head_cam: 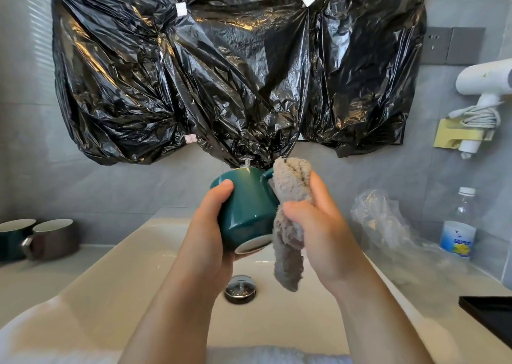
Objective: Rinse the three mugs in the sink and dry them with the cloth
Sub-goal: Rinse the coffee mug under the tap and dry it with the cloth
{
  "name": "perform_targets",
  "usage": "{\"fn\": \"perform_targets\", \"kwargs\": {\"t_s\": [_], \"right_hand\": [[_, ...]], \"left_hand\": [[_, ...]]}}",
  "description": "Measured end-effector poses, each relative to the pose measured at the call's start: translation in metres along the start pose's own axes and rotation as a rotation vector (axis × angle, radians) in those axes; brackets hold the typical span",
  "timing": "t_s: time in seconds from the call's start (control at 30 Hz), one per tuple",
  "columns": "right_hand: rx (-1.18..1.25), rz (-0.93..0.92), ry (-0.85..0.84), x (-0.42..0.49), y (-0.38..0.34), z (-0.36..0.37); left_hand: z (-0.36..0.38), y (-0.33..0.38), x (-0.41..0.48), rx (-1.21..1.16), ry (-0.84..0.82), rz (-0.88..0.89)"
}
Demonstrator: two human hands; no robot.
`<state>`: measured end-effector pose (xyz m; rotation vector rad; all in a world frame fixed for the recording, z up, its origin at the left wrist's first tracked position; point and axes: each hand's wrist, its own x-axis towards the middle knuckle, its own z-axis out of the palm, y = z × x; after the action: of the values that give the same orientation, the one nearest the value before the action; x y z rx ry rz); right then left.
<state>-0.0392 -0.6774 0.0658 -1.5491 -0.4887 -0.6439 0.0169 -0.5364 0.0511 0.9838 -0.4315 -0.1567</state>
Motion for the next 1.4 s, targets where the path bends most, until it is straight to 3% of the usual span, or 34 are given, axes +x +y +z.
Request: {"fn": "perform_targets", "kwargs": {"t_s": [0.07,0.2,0.43,0.5,0.6,0.67,0.77,1.0,1.2,1.4], "right_hand": [[-0.154,-0.007,0.045,0.000,0.004,0.002],[-0.429,0.008,0.324,0.003,0.009,0.002],[-0.922,-0.015,0.501,0.001,0.007,0.002],[-0.971,0.044,0.461,0.001,0.006,0.000],[-0.793,0.232,0.242,0.002,0.002,-0.010],[-0.729,0.253,0.201,0.002,0.000,-0.012],[-0.733,0.109,0.324,0.002,0.001,-0.004],[-0.778,0.092,0.551,0.003,0.007,-0.001],[-0.280,0.150,0.299,0.002,0.002,-0.007],[0.135,0.066,0.019,0.001,0.002,-0.013]], "left_hand": [[-0.001,0.001,0.000,0.007,0.043,-0.001],[0.004,0.002,-0.002,0.153,0.016,0.123],[0.003,0.001,-0.002,0.251,0.020,0.194],[0.005,-0.001,-0.002,0.271,0.038,0.200],[0.006,-0.002,-0.003,0.278,0.061,0.194],[0.006,-0.001,-0.004,0.276,0.057,0.184],[0.004,0.003,-0.005,0.266,0.052,0.189],[0.001,0.003,-0.004,0.337,-0.016,0.134],[-0.003,0.003,0.000,0.345,-0.013,0.085],[-0.002,0.005,-0.001,0.207,-0.066,0.064]]}}
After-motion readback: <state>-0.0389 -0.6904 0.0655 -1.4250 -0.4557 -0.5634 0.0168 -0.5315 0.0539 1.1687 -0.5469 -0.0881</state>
